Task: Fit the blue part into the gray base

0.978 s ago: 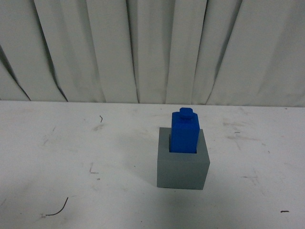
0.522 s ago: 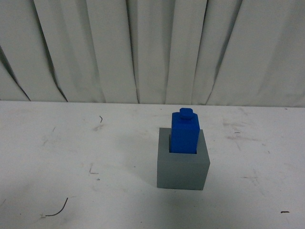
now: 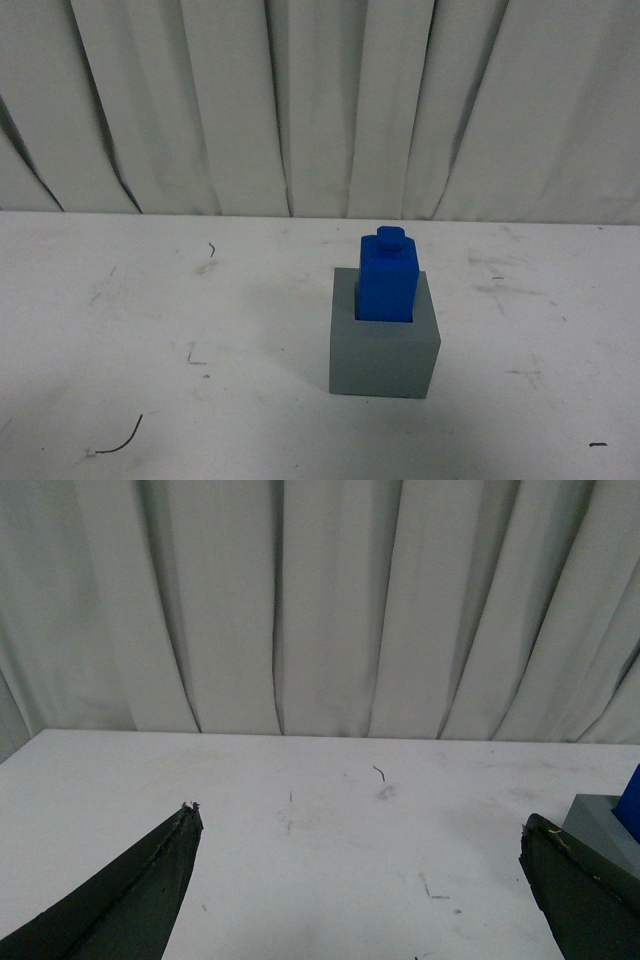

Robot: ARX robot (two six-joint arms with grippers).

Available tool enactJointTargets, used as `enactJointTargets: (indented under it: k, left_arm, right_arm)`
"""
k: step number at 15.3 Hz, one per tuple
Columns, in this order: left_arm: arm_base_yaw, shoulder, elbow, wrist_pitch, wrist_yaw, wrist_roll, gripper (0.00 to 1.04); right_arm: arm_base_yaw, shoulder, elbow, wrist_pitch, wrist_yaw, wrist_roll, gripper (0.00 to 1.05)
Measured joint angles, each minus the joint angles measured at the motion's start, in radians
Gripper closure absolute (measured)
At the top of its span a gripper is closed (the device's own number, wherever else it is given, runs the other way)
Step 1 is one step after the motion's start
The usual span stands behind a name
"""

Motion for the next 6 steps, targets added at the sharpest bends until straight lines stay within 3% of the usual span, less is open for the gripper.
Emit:
enactJointTargets:
  k: [6]
  left_arm:
    - [0.0,0.0,0.0,0.0,0.0,0.0,0.07]
  right_arm:
    - [0.0,0.0,0.0,0.0,0.0,0.0,0.06]
